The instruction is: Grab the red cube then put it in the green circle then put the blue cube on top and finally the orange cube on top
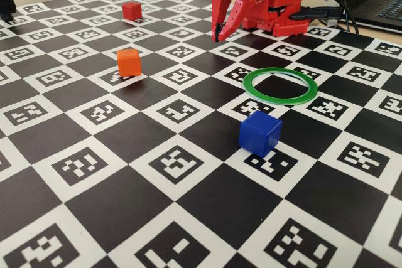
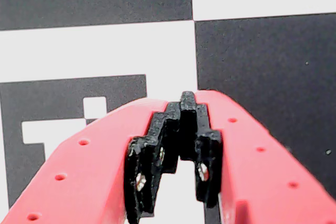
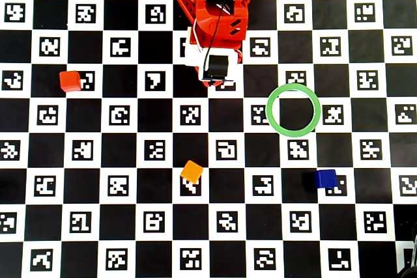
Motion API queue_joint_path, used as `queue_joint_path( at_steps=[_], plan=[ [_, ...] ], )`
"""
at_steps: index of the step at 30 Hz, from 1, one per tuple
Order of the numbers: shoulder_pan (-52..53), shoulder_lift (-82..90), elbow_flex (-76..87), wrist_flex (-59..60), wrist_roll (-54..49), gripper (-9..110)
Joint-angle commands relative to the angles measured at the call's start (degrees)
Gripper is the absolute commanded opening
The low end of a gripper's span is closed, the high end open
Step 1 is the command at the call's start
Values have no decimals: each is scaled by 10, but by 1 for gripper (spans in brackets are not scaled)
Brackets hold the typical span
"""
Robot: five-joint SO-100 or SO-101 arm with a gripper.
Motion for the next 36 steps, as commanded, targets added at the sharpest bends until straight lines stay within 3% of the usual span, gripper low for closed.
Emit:
queue_joint_path(
  at_steps=[1,10,18,28,36],
  plan=[
    [-5,29,32,61,0,-6],
    [-4,29,32,58,4,-6],
    [-1,-35,-36,-14,127,-6],
    [47,-330,-417,-4,315,-6],
    [146,-505,-709,151,369,4]
  ],
)
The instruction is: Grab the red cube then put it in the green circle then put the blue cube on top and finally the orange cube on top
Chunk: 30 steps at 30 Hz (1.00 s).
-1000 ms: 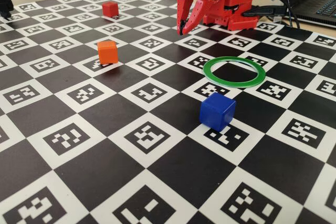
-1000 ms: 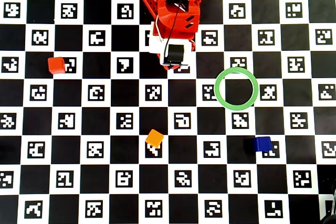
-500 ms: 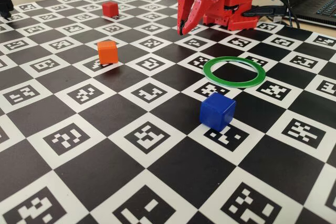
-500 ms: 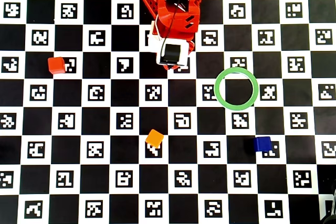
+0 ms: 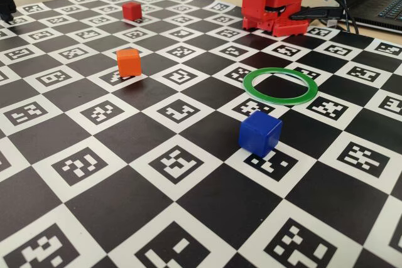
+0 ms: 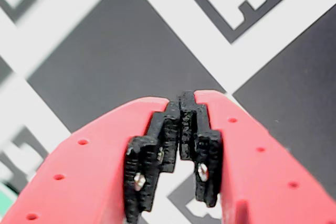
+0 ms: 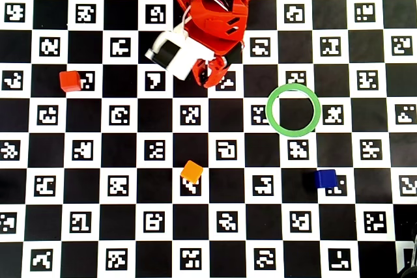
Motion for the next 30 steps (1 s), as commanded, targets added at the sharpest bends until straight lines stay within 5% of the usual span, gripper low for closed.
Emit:
queue_joint_path(
  at_steps=[1,10,18,30],
  plan=[
    [57,-71,-186,82,3,6],
    [215,-214,-402,248,16,25],
    [401,-332,-470,227,-69,34],
    [484,-512,-465,154,-134,37]
  ],
)
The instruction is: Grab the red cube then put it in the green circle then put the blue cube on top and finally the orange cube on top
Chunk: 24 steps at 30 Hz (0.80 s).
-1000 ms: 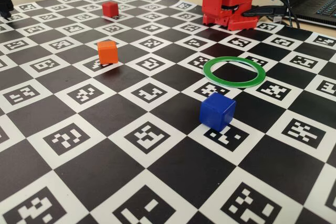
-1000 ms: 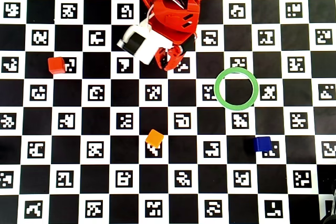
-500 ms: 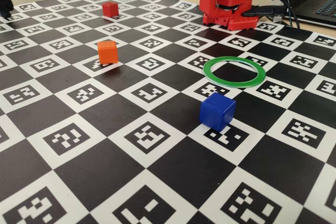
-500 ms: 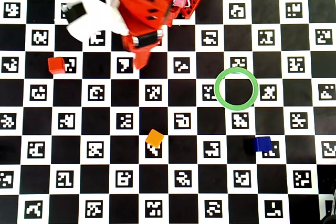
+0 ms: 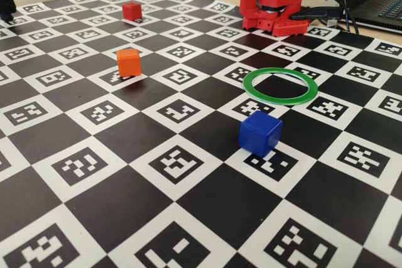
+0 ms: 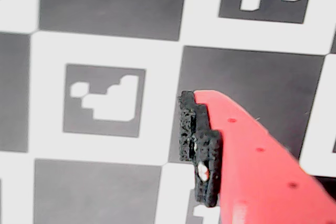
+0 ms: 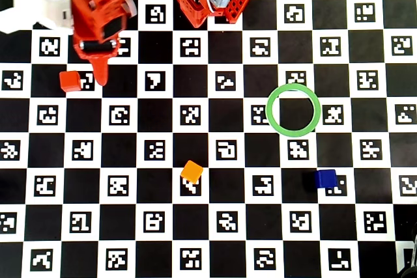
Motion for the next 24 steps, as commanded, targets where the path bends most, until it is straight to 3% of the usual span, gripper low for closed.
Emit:
queue_joint_path(
  at_steps=[1,24],
  plan=[
    [24,-22,-40,-35,-22,38],
    [56,-205,-18,-223,-61,40]
  ],
)
